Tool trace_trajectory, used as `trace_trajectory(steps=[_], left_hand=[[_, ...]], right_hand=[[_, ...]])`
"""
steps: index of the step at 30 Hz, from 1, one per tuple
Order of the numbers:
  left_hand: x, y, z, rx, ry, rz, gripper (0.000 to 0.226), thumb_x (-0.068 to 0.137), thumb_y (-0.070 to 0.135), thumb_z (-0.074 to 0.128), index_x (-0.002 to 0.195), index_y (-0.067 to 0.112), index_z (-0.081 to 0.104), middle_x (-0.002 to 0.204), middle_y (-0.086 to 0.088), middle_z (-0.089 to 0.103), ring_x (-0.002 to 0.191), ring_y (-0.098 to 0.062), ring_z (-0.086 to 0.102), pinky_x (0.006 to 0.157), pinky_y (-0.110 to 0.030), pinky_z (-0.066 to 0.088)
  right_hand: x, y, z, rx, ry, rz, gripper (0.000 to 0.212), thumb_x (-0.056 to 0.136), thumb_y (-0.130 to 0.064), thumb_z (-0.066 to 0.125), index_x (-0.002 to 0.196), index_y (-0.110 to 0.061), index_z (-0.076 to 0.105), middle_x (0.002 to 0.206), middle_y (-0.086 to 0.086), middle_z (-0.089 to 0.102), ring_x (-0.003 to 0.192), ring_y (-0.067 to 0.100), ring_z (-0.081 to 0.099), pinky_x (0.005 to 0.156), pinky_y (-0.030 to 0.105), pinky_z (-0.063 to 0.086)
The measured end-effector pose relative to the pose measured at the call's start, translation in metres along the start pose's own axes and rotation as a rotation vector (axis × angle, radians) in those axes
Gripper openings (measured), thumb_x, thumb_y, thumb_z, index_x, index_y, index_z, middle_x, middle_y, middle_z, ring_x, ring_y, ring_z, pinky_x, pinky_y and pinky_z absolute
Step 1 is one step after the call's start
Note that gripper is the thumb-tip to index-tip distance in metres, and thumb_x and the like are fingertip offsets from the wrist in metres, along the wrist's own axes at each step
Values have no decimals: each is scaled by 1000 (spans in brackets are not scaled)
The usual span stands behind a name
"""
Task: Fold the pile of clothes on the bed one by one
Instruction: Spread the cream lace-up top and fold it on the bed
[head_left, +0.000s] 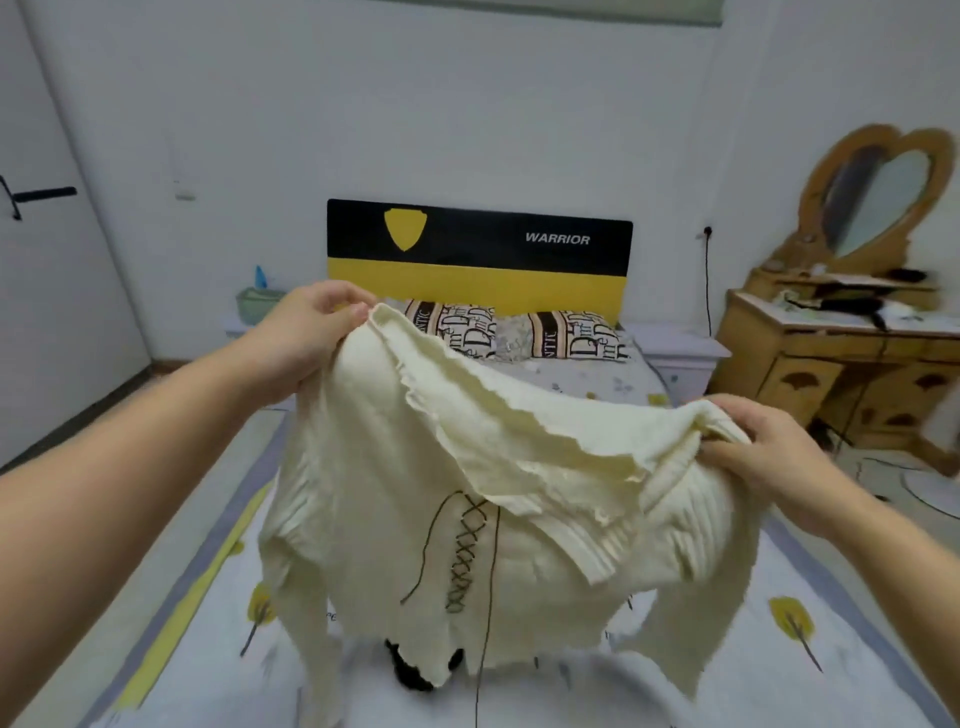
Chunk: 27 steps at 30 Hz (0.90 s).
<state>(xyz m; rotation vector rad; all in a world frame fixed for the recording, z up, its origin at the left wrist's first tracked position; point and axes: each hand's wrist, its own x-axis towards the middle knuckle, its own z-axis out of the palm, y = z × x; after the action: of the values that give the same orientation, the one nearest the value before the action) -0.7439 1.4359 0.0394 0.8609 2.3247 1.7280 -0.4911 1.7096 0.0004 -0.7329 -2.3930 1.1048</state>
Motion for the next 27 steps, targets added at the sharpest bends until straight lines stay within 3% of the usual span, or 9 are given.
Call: trace_trajectory(steps=[3, 6, 8, 13, 18, 21, 23, 25, 27], left_hand=[[0, -4, 6, 77, 4, 2, 25, 96, 18, 48, 73, 19, 60, 74, -3, 59, 68, -15, 52, 63, -29, 42], [5, -14, 11, 144, 2, -20, 28, 97, 25, 45, 76, 13, 59, 82, -4, 59, 80, -18, 52, 76, -33, 39], [3, -18, 18, 193, -36, -40, 26, 98, 28, 41, 88, 12, 59, 89, -9, 57, 87, -18, 49, 79, -33, 36], [-16, -24, 47, 60, -151, -162, 30, 100, 18, 40, 83, 7, 62, 82, -6, 61, 74, -16, 54, 69, -29, 41], [-35, -17, 75, -82, -145, -283, 28, 95, 14, 47, 69, 10, 59, 61, -2, 64, 64, -17, 55, 58, -28, 40], [-46, -9, 90, 123, -167, -178, 27, 99, 21, 41, 85, 9, 61, 81, -3, 60, 72, -10, 52, 61, -25, 37], [-53, -4, 99, 282, -152, -82, 27, 99, 26, 40, 94, 10, 61, 86, -2, 58, 74, -8, 49, 62, -21, 34], [-63, 5, 111, 392, -142, -32, 30, 98, 26, 42, 92, 4, 61, 84, -7, 58, 73, -14, 49, 61, -23, 33], [-72, 13, 124, 472, -142, 2, 27, 95, 25, 48, 83, 3, 60, 74, -5, 56, 68, -16, 47, 57, -26, 33]], right_hand=[[-14, -6, 5, 19, -72, 36, 2, 79, -15, 71, 81, -15, 71, 76, -1, 70, 68, 9, 65, 57, 22, 47], [-21, 4, 3, 173, 18, 95, 24, 86, -23, 63, 85, -1, 71, 85, 17, 71, 74, 22, 65, 66, 33, 48], [-26, 9, 1, 272, 85, 148, 22, 90, -19, 59, 84, 0, 70, 88, 24, 67, 78, 27, 60, 71, 37, 45], [-29, 36, -7, 327, 192, 286, 12, 89, -12, 54, 92, -4, 63, 77, 13, 47, 69, 24, 41, 57, 29, 29], [-33, 58, -24, 366, 260, 377, 2, 86, -12, 52, 84, -12, 52, 74, 13, 41, 66, 23, 36, 55, 29, 26], [-44, 79, -36, 263, 296, 321, 20, 90, -16, 50, 77, -2, 54, 72, 15, 45, 65, 23, 40, 60, 31, 28], [-54, 86, -48, 193, 305, 245, 22, 91, -19, 51, 74, -6, 53, 71, 13, 42, 66, 23, 37, 59, 31, 25], [-63, 94, -64, 128, 303, 189, 30, 91, -24, 55, 68, -5, 50, 67, 11, 39, 63, 22, 34, 58, 31, 24], [-71, 103, -84, 69, 288, 165, 47, 89, -32, 56, 69, 10, 48, 65, 13, 44, 61, 23, 38, 59, 32, 28]])
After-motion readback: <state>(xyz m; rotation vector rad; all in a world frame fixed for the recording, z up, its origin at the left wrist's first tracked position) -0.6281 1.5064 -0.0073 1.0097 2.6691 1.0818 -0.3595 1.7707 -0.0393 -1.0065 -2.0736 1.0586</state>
